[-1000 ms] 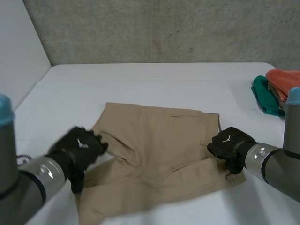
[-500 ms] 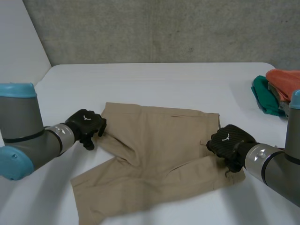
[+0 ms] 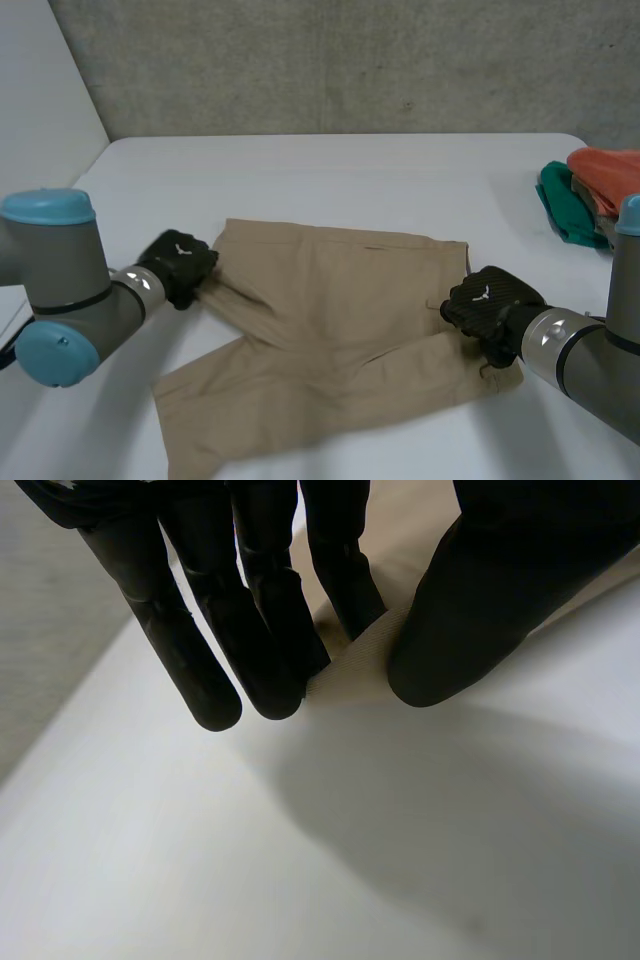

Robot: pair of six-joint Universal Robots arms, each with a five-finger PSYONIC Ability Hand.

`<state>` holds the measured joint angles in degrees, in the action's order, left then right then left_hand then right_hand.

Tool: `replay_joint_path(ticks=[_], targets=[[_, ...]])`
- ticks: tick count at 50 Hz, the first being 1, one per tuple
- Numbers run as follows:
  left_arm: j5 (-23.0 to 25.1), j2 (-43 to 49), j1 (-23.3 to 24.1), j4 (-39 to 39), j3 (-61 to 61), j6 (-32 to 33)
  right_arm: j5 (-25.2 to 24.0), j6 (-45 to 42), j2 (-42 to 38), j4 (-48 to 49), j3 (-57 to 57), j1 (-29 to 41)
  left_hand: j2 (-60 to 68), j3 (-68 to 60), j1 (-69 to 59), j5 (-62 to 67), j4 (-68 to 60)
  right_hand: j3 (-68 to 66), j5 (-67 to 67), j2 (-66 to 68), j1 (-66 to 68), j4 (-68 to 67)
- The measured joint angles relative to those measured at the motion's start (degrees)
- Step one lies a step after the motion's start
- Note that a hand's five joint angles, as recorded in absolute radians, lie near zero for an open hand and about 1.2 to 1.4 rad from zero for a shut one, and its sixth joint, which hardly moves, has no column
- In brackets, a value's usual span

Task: Fold the laundry.

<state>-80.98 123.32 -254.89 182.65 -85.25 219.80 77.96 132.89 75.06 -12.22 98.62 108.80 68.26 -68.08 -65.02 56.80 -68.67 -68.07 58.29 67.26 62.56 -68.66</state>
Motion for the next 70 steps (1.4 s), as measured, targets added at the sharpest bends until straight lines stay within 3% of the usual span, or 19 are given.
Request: replay_joint_path(ticks=[5, 14, 16, 23, 25, 26, 29, 32, 37, 45, 56, 60, 67, 68, 70], targets=[[-5.03, -3.78, -0.02, 1.95, -2.5, 2.07, -0.01, 0.0, 0.01, 0.01, 0.0, 0.17, 0.0, 0.0, 0.0, 0.0, 0.0, 0.0, 0.0, 0.0, 0.0, 0.0], [-8.03, -5.95, 0.42, 1.26, -5.9, 6.92, 0.06, 0.0, 0.03, 0.01, 0.15, 0.64, 0.0, 0.0, 0.0, 0.0, 0.0, 0.0, 0.0, 0.0, 0.0, 0.0], [-10.2, -5.51, 1.05, -0.76, -7.01, 11.1, 0.13, 0.0, 0.05, 0.0, 0.23, 0.92, 0.0, 0.0, 0.0, 0.0, -0.01, 0.0, 0.0, 0.0, 0.0, 0.0], [-16.69, -4.28, 2.48, -0.97, -6.41, 15.21, 0.68, 0.02, 0.02, 0.0, 0.26, 1.46, -0.09, 0.0, 0.05, 0.0, -0.03, 0.0, 0.0, 0.0, 0.0, 0.0], [-17.65, -4.57, 2.97, -0.49, -6.14, 15.02, 0.93, 0.04, 0.01, 0.0, 0.26, 1.54, -6.42, 6.37, 4.8, -5.01, 5.99, 0.0, 0.0, 0.0, 0.0, 0.0], [-17.72, -4.82, 3.18, -0.29, -6.08, 14.7, 1.03, 0.04, 0.02, 0.0, 0.26, 1.56, -15.85, 15.68, 14.37, -13.53, 14.99, 0.0, 0.0, 0.0, 0.0, 0.0], [-16.88, -5.89, 3.72, 0.3, -5.94, 13.11, 1.29, 0.06, 0.11, 0.0, 0.26, 1.55, -31.22, 30.79, 31.63, -29.92, 31.75, 0.0, 0.0, 0.0, 0.0, 0.0], [-14.9, -7.26, 3.96, 0.54, -5.84, 10.58, 1.46, 0.08, 0.29, 0.0, 0.29, 1.5, -36.89, 36.76, 34.74, -35.99, 37.73, 0.0, 0.0, 0.0, 0.0, 0.0], [-11.6, -8.51, 3.49, -0.35, -5.5, 6.01, 1.52, 0.09, 0.54, 0.05, 0.4, 1.43, -35.6, 35.58, 32.87, -34.41, 36.29, 0.0, 0.0, 0.0, 0.0, 0.0], [-5.17, -5.91, 1.22, -6.85, -3.15, -1.01, 1.5, 0.09, 0.62, 0.39, 0.56, 1.36, -19.02, 18.91, 15.36, -17.79, 19.48, 0.0, 0.0, 0.0, 0.0, 0.0], [-2.12, -1.87, -0.39, -9.07, -1.75, -2.32, 1.48, 0.0, 0.63, 0.45, 0.72, 1.23, -22.31, 22.22, 19.25, -20.66, 22.78, 0.0, 0.0, 0.0, 0.0, 0.01], [-1.9, -1.67, -0.77, -8.36, -2.01, -2.45, 1.49, -0.05, 0.66, 0.47, 0.82, 1.16, -12.33, 12.4, 8.92, -11.24, 12.73, 0.0, 0.0, 0.0, -0.01, 0.0], [-1.62, -3.13, -0.65, -10.04, -3.11, -2.42, 1.49, -0.09, 0.69, 0.6, 0.8, 1.09, -15.14, 14.56, 11.98, -13.3, 15.09, 0.0, 0.0, 0.0, 0.0, 0.0], [-1.68, -3.52, -0.62, -10.83, -3.44, -2.27, 1.49, -0.09, 0.7, 0.62, 0.8, 1.1, -22.39, 21.77, 20.09, -20.35, 22.39, 0.0, 0.0, 0.0, 0.0, 0.0], [-1.78, -4.01, -0.73, -11.75, -3.86, -1.97, 1.49, -0.08, 0.72, 0.63, 0.81, 1.18, -26.38, 25.91, 23.79, -24.12, 26.75, 0.0, 0.0, 0.0, -0.01, 0.0]])
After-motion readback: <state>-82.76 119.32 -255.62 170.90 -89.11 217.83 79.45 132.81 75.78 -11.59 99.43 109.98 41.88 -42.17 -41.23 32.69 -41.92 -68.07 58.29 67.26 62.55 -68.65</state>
